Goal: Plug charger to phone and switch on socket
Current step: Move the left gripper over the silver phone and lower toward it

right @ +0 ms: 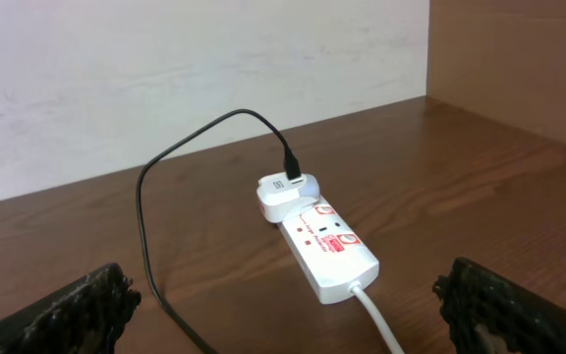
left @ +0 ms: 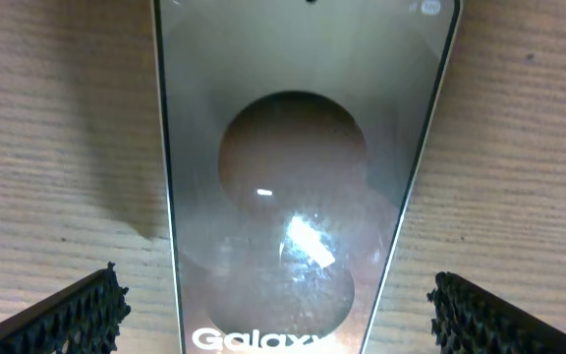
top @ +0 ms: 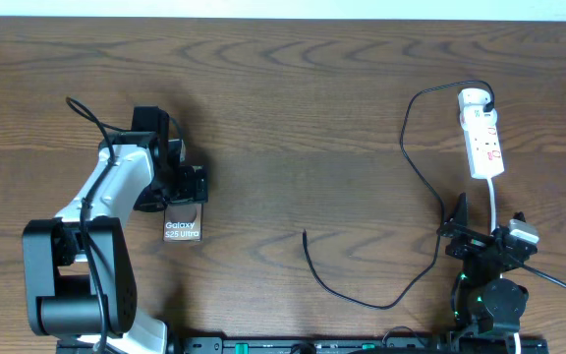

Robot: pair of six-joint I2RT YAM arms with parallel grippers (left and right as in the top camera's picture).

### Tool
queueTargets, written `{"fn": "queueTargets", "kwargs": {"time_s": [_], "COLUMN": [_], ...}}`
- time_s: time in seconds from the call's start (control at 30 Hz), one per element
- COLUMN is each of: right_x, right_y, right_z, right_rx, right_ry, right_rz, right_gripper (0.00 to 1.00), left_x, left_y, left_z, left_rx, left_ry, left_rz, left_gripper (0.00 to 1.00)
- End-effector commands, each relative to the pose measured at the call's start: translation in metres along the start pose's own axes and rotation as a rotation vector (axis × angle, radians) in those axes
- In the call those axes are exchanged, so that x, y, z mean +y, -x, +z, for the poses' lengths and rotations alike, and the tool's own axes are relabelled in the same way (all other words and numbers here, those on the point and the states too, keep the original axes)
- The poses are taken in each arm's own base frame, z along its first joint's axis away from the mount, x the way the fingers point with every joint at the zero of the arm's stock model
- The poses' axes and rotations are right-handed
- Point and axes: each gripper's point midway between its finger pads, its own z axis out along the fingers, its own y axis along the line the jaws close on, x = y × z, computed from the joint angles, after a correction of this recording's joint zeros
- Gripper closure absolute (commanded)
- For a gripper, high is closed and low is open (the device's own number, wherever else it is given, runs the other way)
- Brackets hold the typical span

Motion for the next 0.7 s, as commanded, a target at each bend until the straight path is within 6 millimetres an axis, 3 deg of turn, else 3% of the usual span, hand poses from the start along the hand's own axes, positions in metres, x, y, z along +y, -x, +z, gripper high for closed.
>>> {"fn": "queueTargets", "kwargs": {"time_s": [0.0,0.17,0.67], "right_x": [0.0,0.0,0.0], "right_y": [0.0,0.0,0.0], "right_z": [0.0,0.0,0.0], "right_rx": [-0.001,-0.001,-0.001], "right_ry": [-0.003,-0.003,-0.003], "right_rz": [0.009,0.009,0.009], "right_gripper": [0.01,0.01,0.01], "left_x": [-0.004,-0.012,-0.013], "left_y": [0.004,0.01,0.012], "left_z": [0.005,0.006,0.007], "left_rx": [-0.014,-0.05,-0.063], "left_ry": [0.028,0.101,0.09], "left_rz": [0.059,0.126,0.072], "left_gripper": [0.02,0.02,0.02]}}
